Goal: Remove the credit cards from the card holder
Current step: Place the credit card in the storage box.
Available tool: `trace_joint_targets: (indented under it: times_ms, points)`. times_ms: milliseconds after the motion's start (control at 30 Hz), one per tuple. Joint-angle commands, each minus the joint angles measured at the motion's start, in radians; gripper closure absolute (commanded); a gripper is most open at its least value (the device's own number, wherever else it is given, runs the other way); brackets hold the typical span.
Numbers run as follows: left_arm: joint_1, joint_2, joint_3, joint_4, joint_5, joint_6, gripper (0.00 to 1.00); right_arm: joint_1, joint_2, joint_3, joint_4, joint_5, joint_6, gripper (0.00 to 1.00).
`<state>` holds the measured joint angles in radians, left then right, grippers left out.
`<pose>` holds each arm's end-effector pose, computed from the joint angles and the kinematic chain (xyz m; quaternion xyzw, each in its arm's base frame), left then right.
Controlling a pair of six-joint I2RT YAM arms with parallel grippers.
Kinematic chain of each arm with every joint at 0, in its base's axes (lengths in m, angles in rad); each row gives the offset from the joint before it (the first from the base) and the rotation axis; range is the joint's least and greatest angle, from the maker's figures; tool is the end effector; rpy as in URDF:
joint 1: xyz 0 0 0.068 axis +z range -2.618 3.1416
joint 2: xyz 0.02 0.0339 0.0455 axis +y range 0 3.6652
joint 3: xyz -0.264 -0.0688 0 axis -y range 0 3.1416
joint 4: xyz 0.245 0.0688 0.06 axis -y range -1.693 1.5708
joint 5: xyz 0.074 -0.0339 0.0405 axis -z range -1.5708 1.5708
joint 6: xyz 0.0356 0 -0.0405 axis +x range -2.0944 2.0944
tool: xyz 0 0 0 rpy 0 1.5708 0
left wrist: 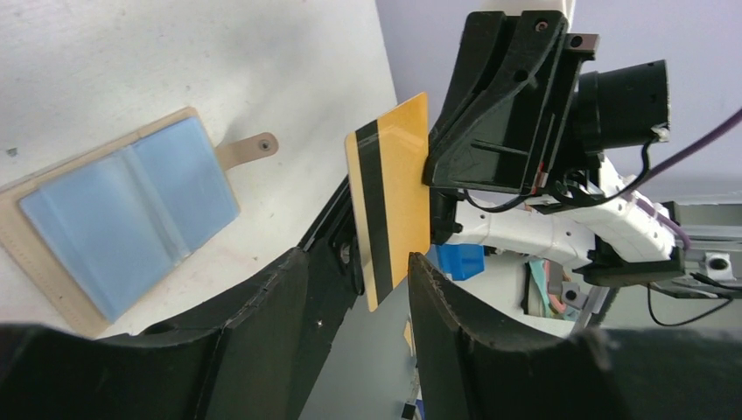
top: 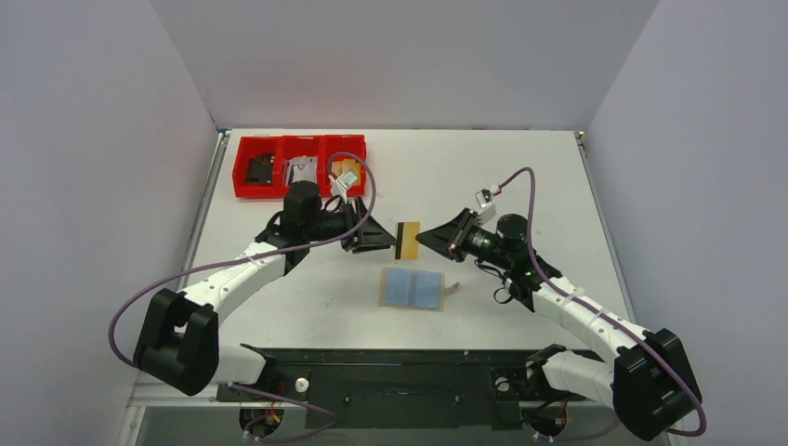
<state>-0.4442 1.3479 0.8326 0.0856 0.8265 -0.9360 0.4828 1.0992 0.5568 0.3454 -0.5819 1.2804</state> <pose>0.2538 -0.1498 0.2616 0.0227 0.8004 -0.5755 0.1663 0.2058 0.1300 0.2533 0.1200 0.7532 0.6099 0.2151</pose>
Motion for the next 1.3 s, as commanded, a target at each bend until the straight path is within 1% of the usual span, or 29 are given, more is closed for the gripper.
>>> trace_joint_targets:
  times_ms: [0, 300, 433, 600, 667, 700, 733, 767, 800, 833, 867, 900, 933, 967, 1000, 1033, 1067, 1100, 1133, 1167, 1200, 1233, 1267]
  points:
    - [0.001, -0.019, -0.017, 0.208, 0.082, -0.088, 0.57, -0.007, -0.010, 0.030, 0.099, -0.030, 0.034, 1.00]
    - [-0.023, 0.014, -0.032, 0.302, 0.110, -0.158, 0.57, 0.005, 0.017, 0.039, 0.135, -0.042, 0.050, 1.00]
    - [-0.034, 0.040, -0.034, 0.332, 0.115, -0.181, 0.60, 0.009, 0.026, 0.045, 0.139, -0.045, 0.048, 1.00]
    - [-0.043, 0.062, -0.036, 0.370, 0.120, -0.211, 0.74, 0.012, 0.026, 0.047, 0.117, -0.040, 0.027, 1.00]
    - [-0.048, 0.066, -0.033, 0.372, 0.121, -0.212, 0.83, 0.011, 0.025, 0.046, 0.108, -0.037, 0.019, 1.00]
    - [-0.050, 0.067, -0.032, 0.372, 0.118, -0.212, 0.93, 0.011, 0.024, 0.047, 0.103, -0.038, 0.015, 1.00]
    - [-0.051, 0.070, -0.031, 0.372, 0.116, -0.212, 0.98, 0.013, 0.020, 0.049, 0.088, -0.032, 0.004, 1.00]
    - [-0.052, 0.070, -0.032, 0.372, 0.112, -0.210, 1.00, 0.013, 0.017, 0.052, 0.076, -0.027, -0.004, 0.94]
    - [-0.053, 0.070, -0.032, 0.372, 0.106, -0.209, 1.00, 0.014, 0.007, 0.060, 0.036, -0.012, -0.029, 0.87]
    - [-0.055, 0.069, -0.033, 0.369, 0.101, -0.205, 1.00, 0.014, 0.002, 0.064, -0.027, -0.003, -0.044, 0.70]
    - [-0.056, 0.067, -0.031, 0.357, 0.094, -0.201, 1.00, 0.014, -0.011, 0.081, -0.067, 0.027, -0.087, 0.62]
    - [-0.056, 0.065, -0.029, 0.351, 0.089, -0.192, 1.00, 0.014, -0.019, 0.092, -0.161, 0.049, -0.114, 0.49]
    - [-0.055, 0.061, -0.027, 0.334, 0.079, -0.186, 1.00, 0.014, -0.036, 0.115, -0.208, 0.092, -0.164, 0.45]
    - [-0.055, 0.059, -0.020, 0.299, 0.072, -0.165, 1.00, 0.015, -0.045, 0.126, -0.298, 0.119, -0.188, 0.39]
    - [-0.053, 0.051, -0.010, 0.277, 0.053, -0.151, 1.00, 0.015, -0.065, 0.145, -0.344, 0.175, -0.231, 0.38]
    - [-0.052, 0.048, -0.004, 0.227, 0.042, -0.116, 1.00, 0.015, -0.074, 0.164, -0.434, 0.205, -0.266, 0.36]
    - [-0.050, 0.040, 0.016, 0.189, 0.007, -0.095, 1.00, 0.015, -0.090, 0.173, -0.473, 0.266, -0.283, 0.36]
    - [-0.049, 0.036, 0.030, 0.103, -0.016, -0.040, 1.00, 0.015, -0.097, 0.188, -0.544, 0.293, -0.311, 0.35]
    - [-0.047, 0.028, 0.063, 0.054, -0.071, -0.011, 1.00, 0.016, -0.106, 0.194, -0.575, 0.342, -0.322, 0.35]
    - [-0.045, 0.024, 0.081, -0.038, -0.100, 0.047, 1.00, 0.013, -0.110, 0.199, -0.616, 0.361, -0.338, 0.35]
    - [-0.041, 0.019, 0.122, -0.094, -0.165, 0.074, 1.00, 0.013, -0.116, 0.201, -0.631, 0.387, -0.345, 0.35]
    - [-0.039, 0.020, 0.146, -0.195, -0.200, 0.130, 1.00, 0.013, -0.121, 0.201, -0.652, 0.396, -0.355, 0.35]
    - [-0.034, 0.023, 0.188, -0.236, -0.269, 0.156, 1.00, 0.014, -0.121, 0.200, -0.660, 0.410, -0.359, 0.35]
